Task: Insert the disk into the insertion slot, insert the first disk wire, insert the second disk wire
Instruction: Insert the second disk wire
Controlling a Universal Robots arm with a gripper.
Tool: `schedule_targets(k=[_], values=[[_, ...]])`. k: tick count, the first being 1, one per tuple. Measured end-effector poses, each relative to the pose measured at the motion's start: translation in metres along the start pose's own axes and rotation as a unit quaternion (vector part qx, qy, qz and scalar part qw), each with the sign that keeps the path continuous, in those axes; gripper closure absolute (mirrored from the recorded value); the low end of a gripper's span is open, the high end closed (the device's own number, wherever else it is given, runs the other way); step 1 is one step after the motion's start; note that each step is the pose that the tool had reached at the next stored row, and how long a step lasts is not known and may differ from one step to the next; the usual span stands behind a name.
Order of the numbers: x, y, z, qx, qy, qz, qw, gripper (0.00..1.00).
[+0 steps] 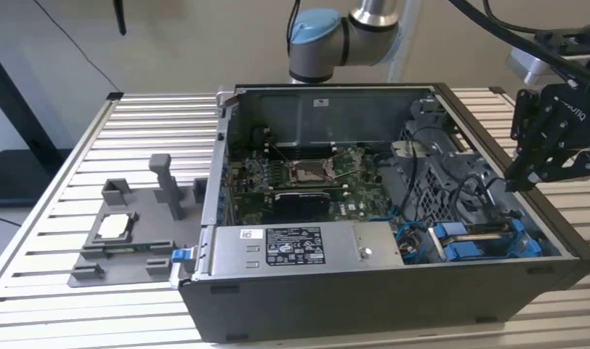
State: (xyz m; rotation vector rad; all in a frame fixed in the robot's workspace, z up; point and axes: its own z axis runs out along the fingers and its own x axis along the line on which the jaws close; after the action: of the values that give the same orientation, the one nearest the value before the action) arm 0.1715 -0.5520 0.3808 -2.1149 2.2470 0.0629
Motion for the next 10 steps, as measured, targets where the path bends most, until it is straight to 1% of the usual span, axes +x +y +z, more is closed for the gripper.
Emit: schedule_targets(k=[1, 3, 6, 10], values=[[0.0, -0.0007, 0.0004, -0.0015, -0.0009, 0.0, 1.0, 0.74], [-0.0001, -0.0017, 0.0008, -0.0017, -0.0024, 0.0, 1.0, 0.74], [-0.0003, -0.0029, 0.0018, -0.002, -0.0028, 0.0, 0.99999, 0.74], [-0.0003, -0.003, 0.0019, -0.0021, -0.0028, 0.0, 0.99999, 0.74]])
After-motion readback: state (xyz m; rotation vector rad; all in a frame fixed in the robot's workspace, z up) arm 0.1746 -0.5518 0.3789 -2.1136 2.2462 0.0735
